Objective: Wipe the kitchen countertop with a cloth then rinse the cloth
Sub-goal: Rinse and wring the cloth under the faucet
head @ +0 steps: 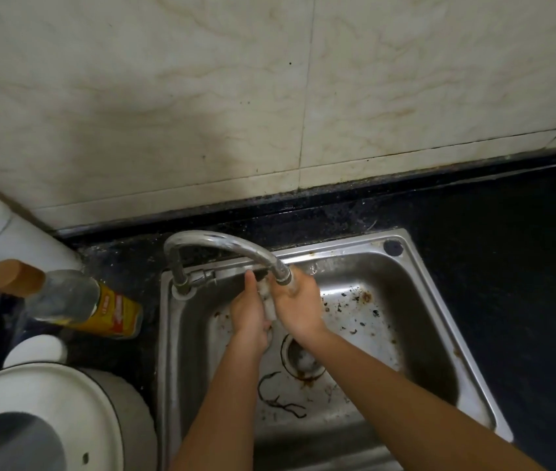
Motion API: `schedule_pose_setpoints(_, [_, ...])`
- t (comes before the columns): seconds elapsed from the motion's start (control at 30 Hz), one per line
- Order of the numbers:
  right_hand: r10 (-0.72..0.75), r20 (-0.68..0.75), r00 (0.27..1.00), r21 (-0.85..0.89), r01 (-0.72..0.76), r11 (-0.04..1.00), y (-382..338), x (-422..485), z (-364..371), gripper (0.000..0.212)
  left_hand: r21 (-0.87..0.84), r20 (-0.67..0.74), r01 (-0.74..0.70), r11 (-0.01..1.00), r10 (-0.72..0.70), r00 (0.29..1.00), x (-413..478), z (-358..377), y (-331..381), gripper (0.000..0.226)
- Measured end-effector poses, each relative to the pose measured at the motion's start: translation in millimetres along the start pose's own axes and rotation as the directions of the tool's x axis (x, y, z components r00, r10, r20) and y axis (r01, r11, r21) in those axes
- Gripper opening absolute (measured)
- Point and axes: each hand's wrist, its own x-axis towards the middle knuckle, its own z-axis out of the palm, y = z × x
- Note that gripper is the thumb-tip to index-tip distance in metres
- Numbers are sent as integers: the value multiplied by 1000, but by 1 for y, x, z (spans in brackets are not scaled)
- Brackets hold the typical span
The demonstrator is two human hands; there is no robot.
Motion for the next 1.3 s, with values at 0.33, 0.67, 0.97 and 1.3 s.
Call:
schedule_pose_setpoints(0.33, [344, 83, 935, -296, -306, 905, 3, 21, -18, 52, 447, 229, -570, 689, 528, 818, 10, -12, -11, 20])
schedule_pose_setpoints(0.67, [394, 265, 880, -113, -377, 919, 10, 25, -21, 37, 740, -32, -456, 495, 702, 711, 35, -59, -5, 44])
schedule_pose_setpoints(0.97, [305, 339, 890, -160, -264, 951, 4, 23, -22, 27, 842, 177, -458, 285, 656, 733, 52, -67, 19, 23])
schedule_pose_setpoints(1.3, [155, 359, 920, -417, 9, 909, 9, 23, -18, 26, 899, 212, -399, 182, 616, 759, 71, -67, 37, 24])
